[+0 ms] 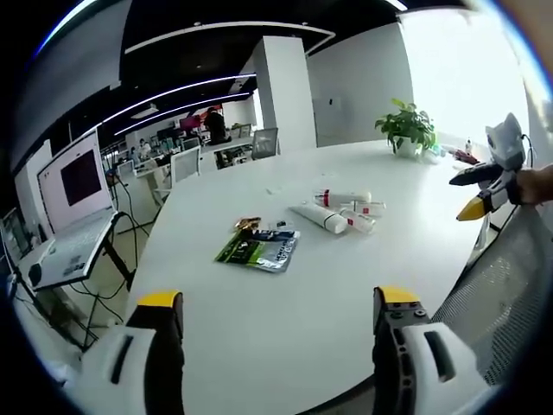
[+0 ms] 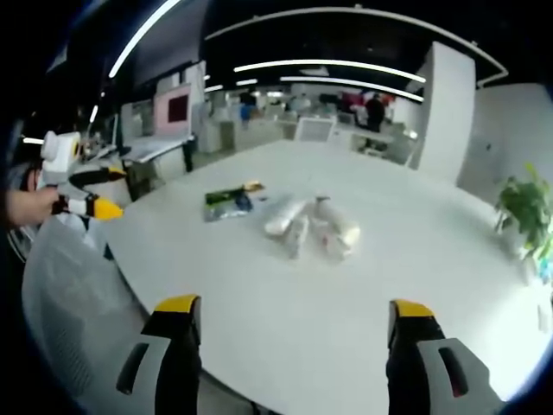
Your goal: Arrange the skincare products in the storage area until every visible bottle or jar stands upright without overlapping.
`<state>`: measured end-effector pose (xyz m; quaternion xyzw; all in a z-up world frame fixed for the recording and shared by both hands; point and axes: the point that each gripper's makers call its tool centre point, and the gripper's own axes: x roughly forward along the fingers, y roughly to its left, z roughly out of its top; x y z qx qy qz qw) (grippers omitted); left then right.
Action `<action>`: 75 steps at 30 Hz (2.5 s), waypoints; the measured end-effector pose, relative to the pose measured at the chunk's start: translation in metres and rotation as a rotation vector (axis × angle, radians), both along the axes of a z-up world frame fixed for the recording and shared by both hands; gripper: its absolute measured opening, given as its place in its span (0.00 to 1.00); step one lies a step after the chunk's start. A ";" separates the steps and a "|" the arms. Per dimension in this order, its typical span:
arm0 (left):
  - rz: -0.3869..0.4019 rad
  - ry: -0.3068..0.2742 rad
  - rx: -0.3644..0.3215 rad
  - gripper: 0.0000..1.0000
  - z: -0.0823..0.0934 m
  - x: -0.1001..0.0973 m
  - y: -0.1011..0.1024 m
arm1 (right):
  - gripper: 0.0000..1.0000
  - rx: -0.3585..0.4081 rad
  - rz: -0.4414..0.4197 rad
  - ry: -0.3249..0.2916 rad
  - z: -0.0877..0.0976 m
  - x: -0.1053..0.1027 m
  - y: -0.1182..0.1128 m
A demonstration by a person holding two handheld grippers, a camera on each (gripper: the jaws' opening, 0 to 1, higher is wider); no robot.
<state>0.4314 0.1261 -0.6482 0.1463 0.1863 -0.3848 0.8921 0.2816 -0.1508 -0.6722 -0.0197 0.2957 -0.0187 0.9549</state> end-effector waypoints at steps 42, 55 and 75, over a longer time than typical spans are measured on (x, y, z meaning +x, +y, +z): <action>-0.007 -0.006 0.084 0.74 -0.009 0.005 0.002 | 0.81 0.010 0.047 0.050 0.005 0.068 -0.036; 0.001 0.011 0.091 0.73 -0.011 0.007 0.005 | 0.73 0.040 0.072 0.096 -0.006 0.093 -0.047; 0.008 0.025 0.099 0.72 -0.014 0.009 0.006 | 0.62 0.027 0.107 0.138 -0.027 0.137 -0.060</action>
